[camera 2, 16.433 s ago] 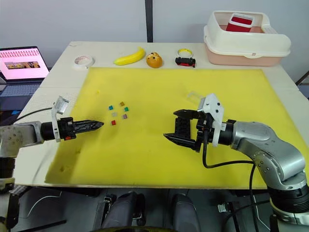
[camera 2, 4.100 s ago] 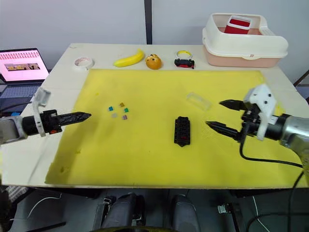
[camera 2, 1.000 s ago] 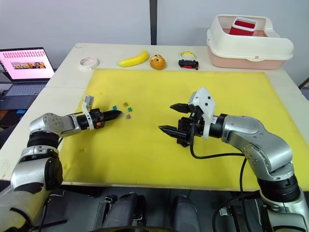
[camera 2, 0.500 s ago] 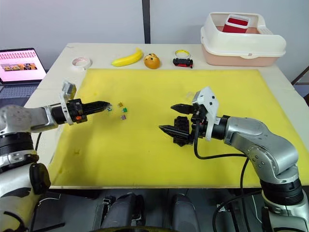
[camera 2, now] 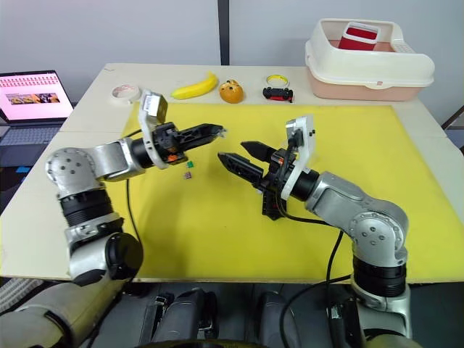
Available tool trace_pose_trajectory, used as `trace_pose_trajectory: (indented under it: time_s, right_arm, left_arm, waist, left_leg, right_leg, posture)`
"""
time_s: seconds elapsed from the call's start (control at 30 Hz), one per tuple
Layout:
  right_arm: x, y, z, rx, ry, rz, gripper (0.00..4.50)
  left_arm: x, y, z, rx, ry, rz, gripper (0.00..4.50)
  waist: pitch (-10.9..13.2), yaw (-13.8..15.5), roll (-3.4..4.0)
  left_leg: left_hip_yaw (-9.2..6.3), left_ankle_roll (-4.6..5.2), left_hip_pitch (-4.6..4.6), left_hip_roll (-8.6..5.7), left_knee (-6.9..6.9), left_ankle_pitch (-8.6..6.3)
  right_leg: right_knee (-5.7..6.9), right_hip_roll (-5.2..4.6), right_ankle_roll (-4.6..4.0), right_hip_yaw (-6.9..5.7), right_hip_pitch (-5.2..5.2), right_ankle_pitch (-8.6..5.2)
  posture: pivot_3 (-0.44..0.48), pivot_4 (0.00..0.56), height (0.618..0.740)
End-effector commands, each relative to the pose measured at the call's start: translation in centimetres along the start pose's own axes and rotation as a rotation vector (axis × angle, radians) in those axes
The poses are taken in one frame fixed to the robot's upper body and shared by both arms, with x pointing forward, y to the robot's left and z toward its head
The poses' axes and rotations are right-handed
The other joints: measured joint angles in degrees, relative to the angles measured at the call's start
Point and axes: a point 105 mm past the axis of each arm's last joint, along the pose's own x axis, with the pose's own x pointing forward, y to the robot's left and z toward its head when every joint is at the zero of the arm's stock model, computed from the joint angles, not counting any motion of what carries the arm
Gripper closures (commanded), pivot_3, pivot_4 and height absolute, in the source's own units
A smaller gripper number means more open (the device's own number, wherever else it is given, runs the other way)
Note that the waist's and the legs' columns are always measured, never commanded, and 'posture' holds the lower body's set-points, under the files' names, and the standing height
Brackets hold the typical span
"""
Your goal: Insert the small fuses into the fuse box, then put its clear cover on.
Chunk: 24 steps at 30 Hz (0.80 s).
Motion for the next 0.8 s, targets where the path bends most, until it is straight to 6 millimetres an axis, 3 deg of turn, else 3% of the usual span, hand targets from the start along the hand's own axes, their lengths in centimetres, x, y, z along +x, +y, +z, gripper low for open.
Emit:
trace_pose_trajectory:
  time_s: [0.03, 0.17, 0.27, 0.37, 0.8]
  right_arm:
    - [-0.2, 0.5, 1.6, 0.054, -0.096, -0.014, 0.0]
    - [-0.1, 0.3, 2.2, 0.154, -0.171, -0.044, 0.0]
    - [0.0, 0.5, 2.3, 0.191, -0.192, -0.047, 0.87]
    - [0.2, 0.5, 2.5, 0.233, -0.219, -0.055, 2.3]
    - [1.0, 0.6, 3.3, 0.319, -0.272, -0.048, 2.3]
  left_arm:
    - [0.4, -1.5, 1.1, 0.031, -0.085, -0.055, 4.48]
    - [1.3, -1.7, 1.3, 0.001, -0.135, -0.07, 4.48]
    - [1.8, -1.5, 0.8, -0.016, -0.144, -0.065, 4.5]
    - [2.1, -1.6, 0.7, -0.031, -0.162, -0.072, 4.5]
    - [2.4, -1.8, 0.4, -0.058, -0.18, -0.083, 4.5]
  waist:
    - [0.0, 0.0, 0.0]
    - [0.0, 0.1, 0.0]
    - [0.0, 0.1, 0.0]
    - [0.0, 0.0, 0.0]
    - [0.0, 0.0, 0.0]
  left_leg:
    - [0.0, 0.11, -0.01, 0.0, 0.0, -0.06]
    - [-0.01, 0.25, 0.0, 0.01, 0.0, -0.14]
    - [0.0, 0.31, -0.01, 0.0, 0.0, -0.17]
    - [0.0, 0.32, 0.0, 0.0, 0.0, -0.18]
    - [-0.01, 0.33, -0.01, 0.04, 0.0, -0.19]
  right_leg:
    - [0.0, 0.01, 0.0, 0.0, -0.01, 0.0]
    - [0.0, 0.04, 0.0, 0.0, 0.0, 0.0]
    - [-0.01, 0.04, 0.0, 0.0, 0.0, 0.0]
    - [-0.02, 0.05, 0.0, 0.0, 0.0, 0.0]
    - [-0.03, 0.14, -0.01, 0.02, 0.0, 0.0]
  posture:
    - [0.0, 0.15, 0.74]
    - [0.0, 0.15, 0.74]
    - [0.0, 0.15, 0.74]
    - [0.0, 0.15, 0.74]
    - [0.0, 0.15, 0.74]
